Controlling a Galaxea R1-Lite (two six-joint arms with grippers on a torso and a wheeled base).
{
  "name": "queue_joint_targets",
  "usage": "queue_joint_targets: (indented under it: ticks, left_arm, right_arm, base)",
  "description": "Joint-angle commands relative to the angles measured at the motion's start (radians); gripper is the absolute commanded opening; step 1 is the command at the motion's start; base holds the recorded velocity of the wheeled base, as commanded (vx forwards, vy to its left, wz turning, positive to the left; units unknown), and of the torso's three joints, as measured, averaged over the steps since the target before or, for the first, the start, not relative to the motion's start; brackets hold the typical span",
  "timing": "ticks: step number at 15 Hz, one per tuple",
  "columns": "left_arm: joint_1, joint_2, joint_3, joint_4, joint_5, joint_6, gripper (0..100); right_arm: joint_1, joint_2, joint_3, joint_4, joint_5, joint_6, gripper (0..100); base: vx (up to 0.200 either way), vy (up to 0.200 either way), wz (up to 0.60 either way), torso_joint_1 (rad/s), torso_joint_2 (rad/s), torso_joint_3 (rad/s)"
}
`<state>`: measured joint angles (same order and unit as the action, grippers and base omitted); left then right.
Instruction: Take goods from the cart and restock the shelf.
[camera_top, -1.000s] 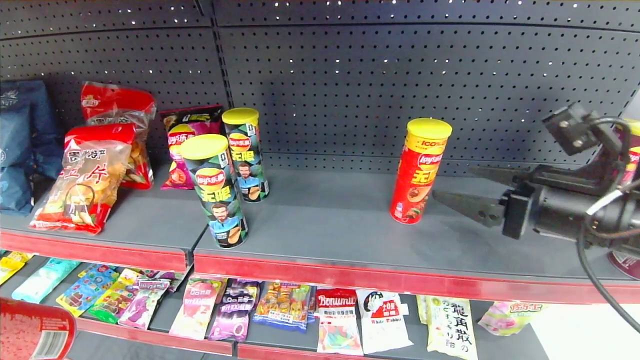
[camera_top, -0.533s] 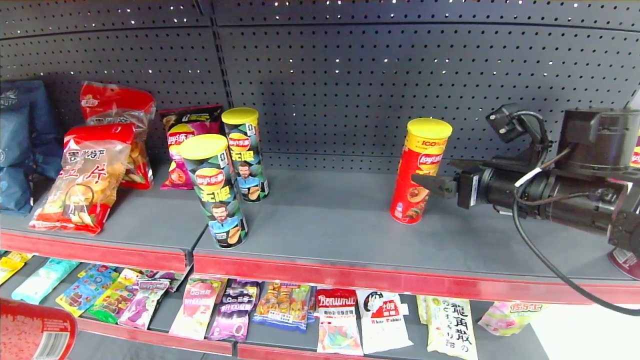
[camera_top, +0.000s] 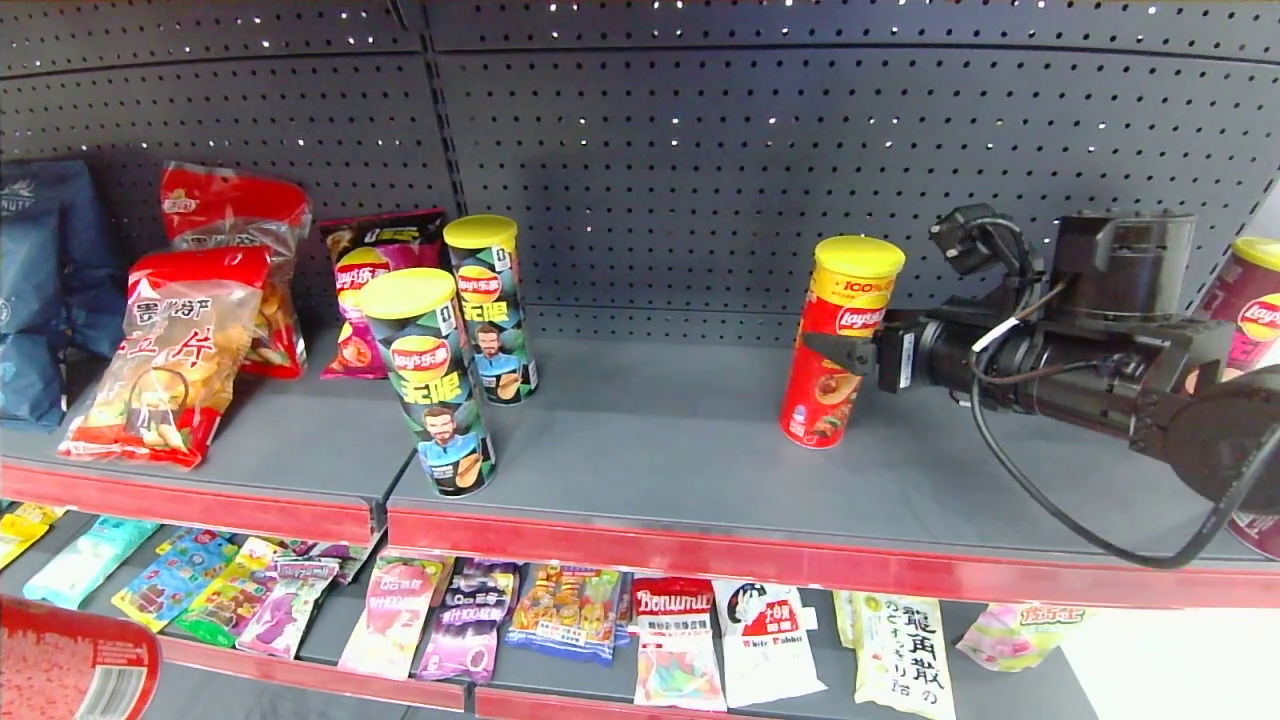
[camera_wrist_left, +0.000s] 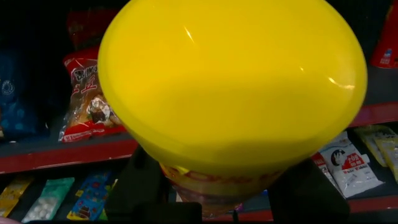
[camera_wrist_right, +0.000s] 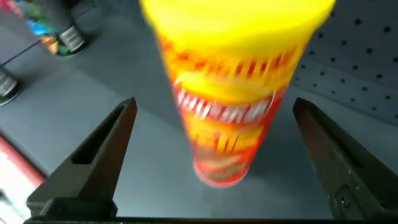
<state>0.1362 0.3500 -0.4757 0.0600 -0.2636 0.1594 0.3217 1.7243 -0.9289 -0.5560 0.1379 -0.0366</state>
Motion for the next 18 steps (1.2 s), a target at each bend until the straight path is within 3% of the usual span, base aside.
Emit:
queue_joint_targets:
  ticks: [1,11,12,14,18]
  left_arm:
    - [0.000,0.004,0.000,0.000,0.001,0.000,0]
    - [0.000,0.020,-0.001,-0.002,0.003,0.000,0]
    - [0.000,0.021,-0.001,-0.002,0.003,0.000,0]
    - [0.000,0.021,-0.001,-0.002,0.003,0.000,0]
    - [0.000,0.021,0.000,0.000,0.003,0.000,0]
  right_arm:
    - [-0.004,0.041,-0.024,-0.005,-0.006,0.000,100]
    - [-0.024,0.144,-0.113,-0.030,-0.020,0.000,100]
    - [-0.024,0.163,-0.110,-0.064,-0.038,-0.002,0]
    - [-0.020,0.173,-0.102,-0.125,-0.066,-0.002,0]
    - [-0.003,0.112,-0.039,-0.124,-0.075,-0.006,0]
  base:
    - [0.000,0.000,0.00,0.000,0.00,0.000]
    - [0.000,0.000,0.00,0.000,0.00,0.000]
    - [0.000,0.000,0.00,0.000,0.00,0.000]
    - [0.000,0.000,0.00,0.000,0.00,0.000]
    - [0.000,0.000,0.00,0.000,0.00,0.000]
